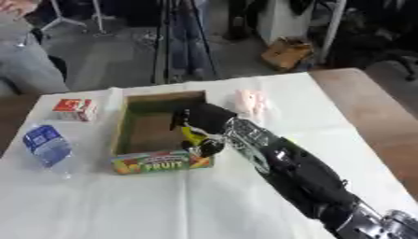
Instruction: Pick up objects on the table and place them in the box.
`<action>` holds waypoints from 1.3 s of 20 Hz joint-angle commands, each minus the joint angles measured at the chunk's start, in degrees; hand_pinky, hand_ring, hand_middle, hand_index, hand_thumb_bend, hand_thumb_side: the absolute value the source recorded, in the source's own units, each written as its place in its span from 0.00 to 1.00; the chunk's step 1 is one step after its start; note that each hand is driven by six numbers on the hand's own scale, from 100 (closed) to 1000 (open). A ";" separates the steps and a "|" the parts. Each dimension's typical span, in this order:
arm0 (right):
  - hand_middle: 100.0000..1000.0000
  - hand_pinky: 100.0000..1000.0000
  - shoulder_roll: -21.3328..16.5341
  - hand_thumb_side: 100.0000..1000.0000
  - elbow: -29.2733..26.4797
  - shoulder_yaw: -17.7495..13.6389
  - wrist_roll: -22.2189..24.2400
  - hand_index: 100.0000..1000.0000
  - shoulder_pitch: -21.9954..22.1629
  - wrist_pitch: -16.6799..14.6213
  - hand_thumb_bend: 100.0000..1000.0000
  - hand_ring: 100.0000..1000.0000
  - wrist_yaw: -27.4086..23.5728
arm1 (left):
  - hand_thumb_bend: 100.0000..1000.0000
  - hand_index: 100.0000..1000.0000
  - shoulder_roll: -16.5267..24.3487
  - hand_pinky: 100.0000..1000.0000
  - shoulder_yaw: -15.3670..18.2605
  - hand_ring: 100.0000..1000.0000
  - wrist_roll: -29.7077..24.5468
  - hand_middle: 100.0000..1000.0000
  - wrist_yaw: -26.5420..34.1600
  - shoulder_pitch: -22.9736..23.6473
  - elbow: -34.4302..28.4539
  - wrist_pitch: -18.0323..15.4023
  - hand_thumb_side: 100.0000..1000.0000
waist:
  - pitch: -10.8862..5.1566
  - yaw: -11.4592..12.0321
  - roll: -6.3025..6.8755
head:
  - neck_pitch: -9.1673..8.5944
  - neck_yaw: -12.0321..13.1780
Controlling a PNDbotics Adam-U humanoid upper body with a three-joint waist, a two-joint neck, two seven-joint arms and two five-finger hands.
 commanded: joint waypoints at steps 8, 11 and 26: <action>1.00 1.00 -1.11 0.52 -1.76 -1.61 0.38 1.00 -1.64 -0.92 0.00 1.00 -3.53 | 0.50 0.80 0.83 0.49 -0.10 0.78 -0.40 0.76 0.16 -0.45 -1.10 0.04 0.73 | -0.48 -0.41 0.17 | -0.60 0.10; 1.00 1.00 -1.84 0.49 -3.58 -1.61 0.58 1.00 -2.08 -0.19 0.00 1.00 -5.21 | 0.50 0.80 0.86 0.49 -0.13 0.78 -0.46 0.76 0.18 -0.49 -1.10 0.09 0.73 | -0.51 -0.59 0.10 | -0.61 0.18; 0.94 0.86 -13.15 0.16 -28.70 -6.47 1.58 0.94 2.24 10.20 0.00 0.91 -24.87 | 0.50 0.80 1.60 0.49 0.96 0.78 0.52 0.76 -1.05 0.02 -1.10 1.20 0.75 | 0.13 -5.94 -1.11 | -1.27 4.45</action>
